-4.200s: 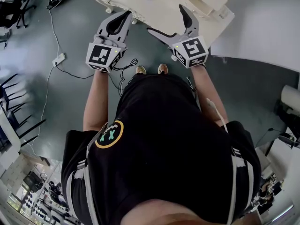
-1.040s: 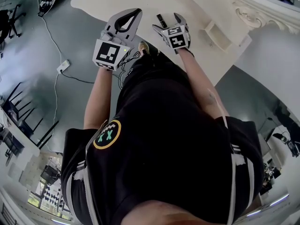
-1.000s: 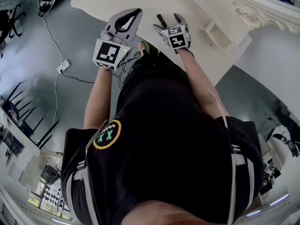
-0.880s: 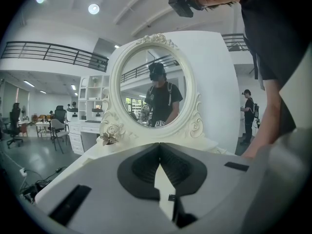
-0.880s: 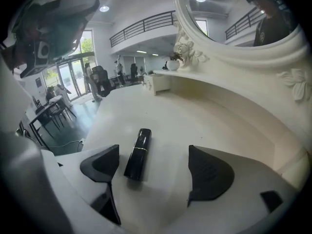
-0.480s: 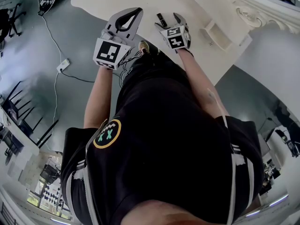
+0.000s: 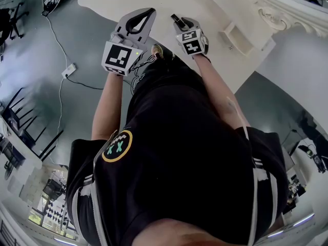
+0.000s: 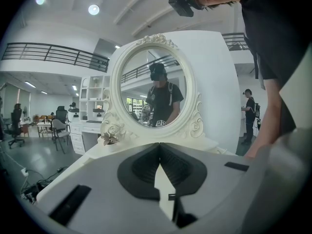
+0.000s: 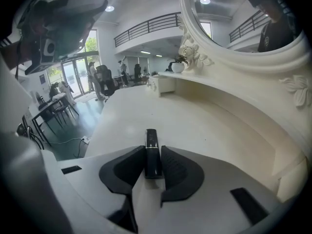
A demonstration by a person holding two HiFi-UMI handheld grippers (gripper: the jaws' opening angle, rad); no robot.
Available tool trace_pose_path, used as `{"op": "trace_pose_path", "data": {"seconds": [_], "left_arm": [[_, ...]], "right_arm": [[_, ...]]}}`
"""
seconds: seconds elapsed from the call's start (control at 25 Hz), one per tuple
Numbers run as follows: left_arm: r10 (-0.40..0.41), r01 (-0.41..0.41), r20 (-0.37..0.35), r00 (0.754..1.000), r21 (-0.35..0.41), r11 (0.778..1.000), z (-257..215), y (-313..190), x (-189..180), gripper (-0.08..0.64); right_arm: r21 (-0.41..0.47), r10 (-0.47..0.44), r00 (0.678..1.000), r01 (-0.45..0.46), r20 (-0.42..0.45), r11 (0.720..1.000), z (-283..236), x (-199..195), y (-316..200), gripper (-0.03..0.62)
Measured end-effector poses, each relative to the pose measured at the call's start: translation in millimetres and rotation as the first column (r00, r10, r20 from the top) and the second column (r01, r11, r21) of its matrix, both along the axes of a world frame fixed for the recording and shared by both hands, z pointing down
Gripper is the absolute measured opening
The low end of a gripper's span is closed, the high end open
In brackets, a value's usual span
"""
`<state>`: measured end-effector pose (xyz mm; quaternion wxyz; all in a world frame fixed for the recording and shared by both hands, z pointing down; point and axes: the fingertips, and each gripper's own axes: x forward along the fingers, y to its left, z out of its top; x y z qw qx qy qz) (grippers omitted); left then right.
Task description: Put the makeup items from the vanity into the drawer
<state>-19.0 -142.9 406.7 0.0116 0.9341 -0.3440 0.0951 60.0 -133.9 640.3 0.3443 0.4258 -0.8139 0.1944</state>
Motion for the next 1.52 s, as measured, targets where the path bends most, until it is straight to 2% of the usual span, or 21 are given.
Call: {"op": "trace_pose_path", "data": {"seconds": [0.04, 0.36, 0.76, 1.2, 1.52], "left_arm": [[-0.001, 0.001, 0.003, 1.000, -0.002, 1.000, 0, 0, -1, 0.020], [-0.002, 0.002, -0.001, 1.000, 0.006, 1.000, -1, -2, -2, 0.020], [-0.012, 0.012, 0.000, 1.000, 0.007, 1.000, 0, -3, 4, 0.020], [-0.052, 0.051, 0.022, 0.998, 0.020, 0.998, -7, -13, 1, 0.020], [-0.068, 0.067, 0.022, 0.997, 0.040, 0.997, -14, -27, 3, 0.020]], "right_arm": [[0.003, -0.007, 1.000, 0.007, -0.005, 1.000, -1, -1, 0, 0.123], [-0.008, 0.010, 0.999, -0.009, 0.040, 1.000, -4, -3, 0, 0.118], [0.071, -0.010, 0.998, 0.006, 0.064, 0.997, -38, -6, -13, 0.118], [0.186, -0.037, 0.992, 0.014, 0.120, 0.982, -115, -12, -33, 0.118], [0.238, -0.085, 0.986, 0.049, 0.142, 0.970, -172, -10, -41, 0.118]]}}
